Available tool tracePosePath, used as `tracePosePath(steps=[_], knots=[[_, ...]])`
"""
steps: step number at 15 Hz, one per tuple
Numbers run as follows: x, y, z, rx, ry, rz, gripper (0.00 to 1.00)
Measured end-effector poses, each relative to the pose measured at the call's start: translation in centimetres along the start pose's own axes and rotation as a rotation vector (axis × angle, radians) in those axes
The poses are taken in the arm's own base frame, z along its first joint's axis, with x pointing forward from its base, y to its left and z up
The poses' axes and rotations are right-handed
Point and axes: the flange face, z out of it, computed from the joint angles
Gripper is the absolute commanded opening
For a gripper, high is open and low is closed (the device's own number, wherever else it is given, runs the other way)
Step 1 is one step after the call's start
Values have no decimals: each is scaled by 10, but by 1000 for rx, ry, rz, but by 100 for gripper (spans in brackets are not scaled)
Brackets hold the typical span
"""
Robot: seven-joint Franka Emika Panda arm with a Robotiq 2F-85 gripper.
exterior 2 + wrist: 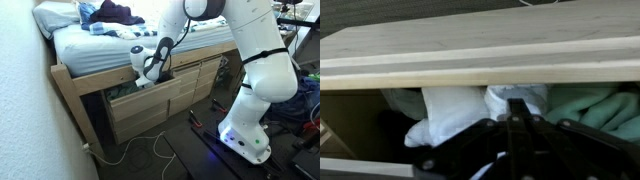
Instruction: Open the topmost drawer on the left, push the clothes inside it down, and then close the drawer
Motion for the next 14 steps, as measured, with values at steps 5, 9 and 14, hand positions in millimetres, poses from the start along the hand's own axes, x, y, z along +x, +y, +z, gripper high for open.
tracePosePath(steps=[5, 9, 14], knots=[[0, 0, 1, 17, 12, 0, 0], [-1, -1, 1, 28, 13, 9, 0], [-5, -5, 1, 34, 3, 22, 0]])
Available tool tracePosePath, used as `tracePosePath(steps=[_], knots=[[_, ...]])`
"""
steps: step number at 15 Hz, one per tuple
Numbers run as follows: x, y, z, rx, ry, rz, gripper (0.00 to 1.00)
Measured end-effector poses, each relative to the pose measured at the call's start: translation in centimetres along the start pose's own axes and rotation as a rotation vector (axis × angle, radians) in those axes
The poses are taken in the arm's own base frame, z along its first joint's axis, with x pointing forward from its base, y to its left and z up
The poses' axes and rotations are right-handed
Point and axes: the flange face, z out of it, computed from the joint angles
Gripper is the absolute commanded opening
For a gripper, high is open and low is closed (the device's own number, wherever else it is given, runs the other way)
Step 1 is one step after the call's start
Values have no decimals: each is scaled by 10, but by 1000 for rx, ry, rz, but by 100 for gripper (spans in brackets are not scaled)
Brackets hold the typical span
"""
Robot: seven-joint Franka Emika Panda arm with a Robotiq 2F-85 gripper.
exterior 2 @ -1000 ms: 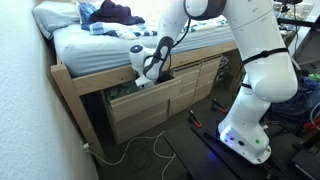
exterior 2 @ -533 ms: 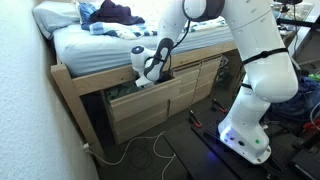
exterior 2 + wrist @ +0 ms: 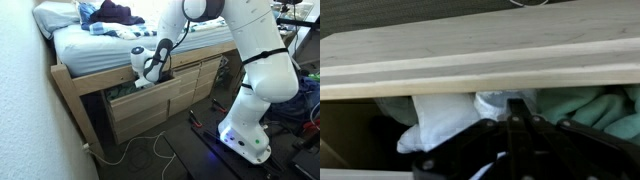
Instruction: Open the topmost drawer on the left, push the clothes inside it down, and then close the drawer
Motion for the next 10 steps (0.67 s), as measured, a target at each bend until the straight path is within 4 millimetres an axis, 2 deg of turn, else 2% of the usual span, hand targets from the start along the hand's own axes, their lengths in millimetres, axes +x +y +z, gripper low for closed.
tracePosePath(steps=[10], knots=[[-8, -2, -1, 2, -16, -11, 0]])
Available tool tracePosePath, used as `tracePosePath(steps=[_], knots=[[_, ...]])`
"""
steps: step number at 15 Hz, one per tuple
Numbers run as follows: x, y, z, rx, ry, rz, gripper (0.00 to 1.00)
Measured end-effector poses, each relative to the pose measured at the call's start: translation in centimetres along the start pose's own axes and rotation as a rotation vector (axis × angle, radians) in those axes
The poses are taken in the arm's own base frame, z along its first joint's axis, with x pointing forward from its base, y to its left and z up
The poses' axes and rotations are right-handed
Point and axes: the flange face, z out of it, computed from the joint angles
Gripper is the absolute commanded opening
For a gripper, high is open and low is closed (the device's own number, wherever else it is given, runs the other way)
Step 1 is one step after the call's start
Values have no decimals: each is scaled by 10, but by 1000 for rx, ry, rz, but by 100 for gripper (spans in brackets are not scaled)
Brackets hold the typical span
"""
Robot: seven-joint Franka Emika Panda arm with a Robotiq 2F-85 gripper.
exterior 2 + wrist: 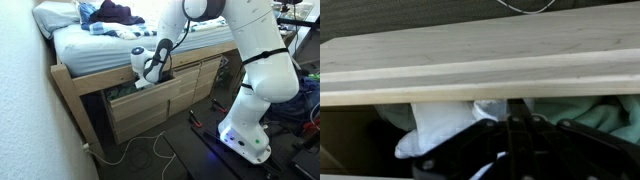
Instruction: Open the topmost drawer on the left, push the clothes inside it down, and then close the drawer
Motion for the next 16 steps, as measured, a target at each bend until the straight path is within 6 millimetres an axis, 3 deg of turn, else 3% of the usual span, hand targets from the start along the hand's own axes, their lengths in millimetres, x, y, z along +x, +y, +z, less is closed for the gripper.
tracePosePath(steps=[10, 16], knots=[[-7, 3, 1, 22, -16, -34, 0], [-32, 6, 11, 76, -121, -160, 0]])
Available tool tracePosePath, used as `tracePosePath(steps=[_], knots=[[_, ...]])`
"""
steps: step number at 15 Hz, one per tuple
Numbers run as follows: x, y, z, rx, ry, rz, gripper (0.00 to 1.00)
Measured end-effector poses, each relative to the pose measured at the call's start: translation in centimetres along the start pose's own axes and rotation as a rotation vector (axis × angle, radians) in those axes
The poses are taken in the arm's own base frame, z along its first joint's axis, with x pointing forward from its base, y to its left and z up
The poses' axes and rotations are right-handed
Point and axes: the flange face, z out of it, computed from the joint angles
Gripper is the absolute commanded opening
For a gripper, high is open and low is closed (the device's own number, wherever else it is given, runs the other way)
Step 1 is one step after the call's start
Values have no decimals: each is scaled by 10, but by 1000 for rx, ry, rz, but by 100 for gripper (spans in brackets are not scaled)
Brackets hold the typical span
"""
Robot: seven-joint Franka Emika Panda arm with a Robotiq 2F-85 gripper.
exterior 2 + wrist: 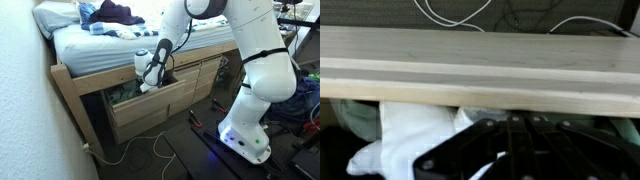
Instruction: Open the topmost drawer on the left, push the clothes inside it down, and then close the drawer
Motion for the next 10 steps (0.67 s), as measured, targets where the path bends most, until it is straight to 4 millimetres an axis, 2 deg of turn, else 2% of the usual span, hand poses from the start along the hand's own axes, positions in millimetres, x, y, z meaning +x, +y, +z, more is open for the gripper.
tracePosePath(steps=[4, 10], knots=[[-19, 5, -2, 30, -78, -77, 0], [-31, 7, -31, 34, -194, -205, 0]])
